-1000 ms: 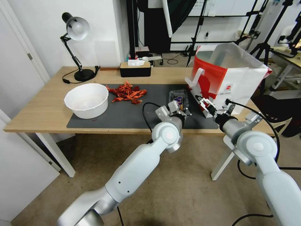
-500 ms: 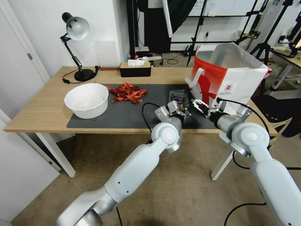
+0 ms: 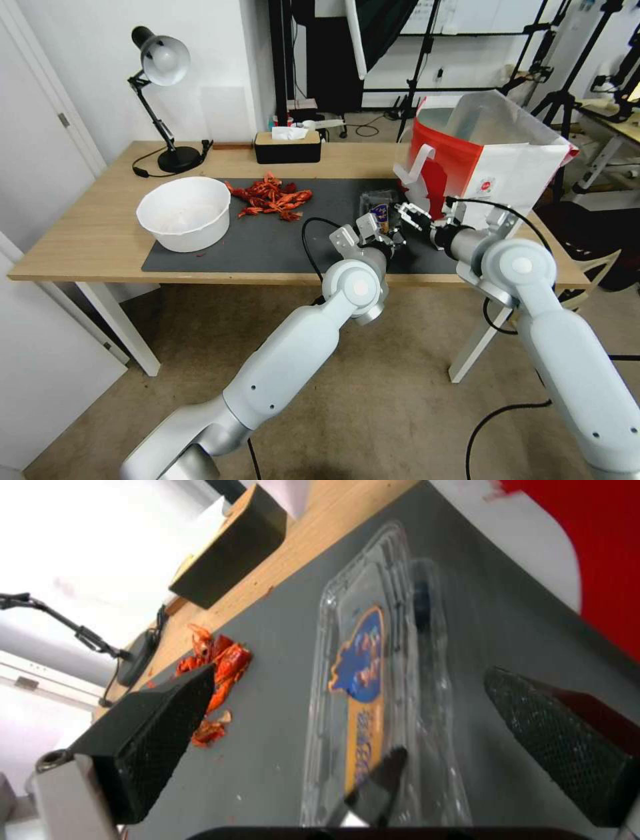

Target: Close the takeout container lid, then place the container into the takeout bag.

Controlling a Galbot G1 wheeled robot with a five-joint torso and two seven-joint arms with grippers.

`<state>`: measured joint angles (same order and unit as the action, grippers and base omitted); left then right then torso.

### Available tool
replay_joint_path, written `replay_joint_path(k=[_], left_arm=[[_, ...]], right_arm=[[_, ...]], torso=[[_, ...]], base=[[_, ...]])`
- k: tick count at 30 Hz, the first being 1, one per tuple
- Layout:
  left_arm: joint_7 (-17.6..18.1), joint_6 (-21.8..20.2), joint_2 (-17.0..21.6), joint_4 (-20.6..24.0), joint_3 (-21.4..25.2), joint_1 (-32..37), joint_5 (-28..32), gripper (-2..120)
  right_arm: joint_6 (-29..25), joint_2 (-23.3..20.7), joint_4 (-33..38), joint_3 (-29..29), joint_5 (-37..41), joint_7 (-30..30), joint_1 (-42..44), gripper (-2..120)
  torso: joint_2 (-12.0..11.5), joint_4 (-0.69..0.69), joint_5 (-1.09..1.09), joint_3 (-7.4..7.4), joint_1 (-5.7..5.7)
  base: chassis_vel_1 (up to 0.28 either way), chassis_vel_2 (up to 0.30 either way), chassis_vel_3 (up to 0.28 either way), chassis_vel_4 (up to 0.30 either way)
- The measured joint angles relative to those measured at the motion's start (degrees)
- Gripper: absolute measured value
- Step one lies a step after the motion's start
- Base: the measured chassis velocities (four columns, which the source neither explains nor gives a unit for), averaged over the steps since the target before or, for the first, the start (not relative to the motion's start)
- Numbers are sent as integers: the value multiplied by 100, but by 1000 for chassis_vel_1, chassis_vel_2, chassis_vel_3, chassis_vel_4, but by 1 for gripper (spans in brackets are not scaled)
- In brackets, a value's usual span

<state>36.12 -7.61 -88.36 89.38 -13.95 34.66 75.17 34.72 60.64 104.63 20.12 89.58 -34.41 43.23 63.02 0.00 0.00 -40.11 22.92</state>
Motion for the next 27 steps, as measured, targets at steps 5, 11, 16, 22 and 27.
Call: replay_joint_path(k=[5,11,16,22,27], left_arm=[[0,6,11,4,16,0,8,0],[-4,24,11,4,38,-8,14,0],[-7,41,17,5,44,-5,17,0],[-8,47,58,13,59,-3,19,0],[-9,52,66,22,61,15,21,0]], right_arm=[[61,2,-240,-203,-4,-60,-269,100],[231,61,-670,-509,-74,-171,-678,100],[413,97,-892,-710,-119,-263,-873,100],[543,152,-1078,-887,-163,-330,-1013,100],[684,207,-1190,-1003,-162,-431,-1083,100]], torso=[[0,0,0,0,0],[0,0,0,0,-1],[0,0,0,0,-1],[0,0,0,0,0],[0,0,0,0,-1]], base=[[0,0,0,0],[0,0,0,0],[0,0,0,0],[0,0,0,0],[0,0,0,0]])
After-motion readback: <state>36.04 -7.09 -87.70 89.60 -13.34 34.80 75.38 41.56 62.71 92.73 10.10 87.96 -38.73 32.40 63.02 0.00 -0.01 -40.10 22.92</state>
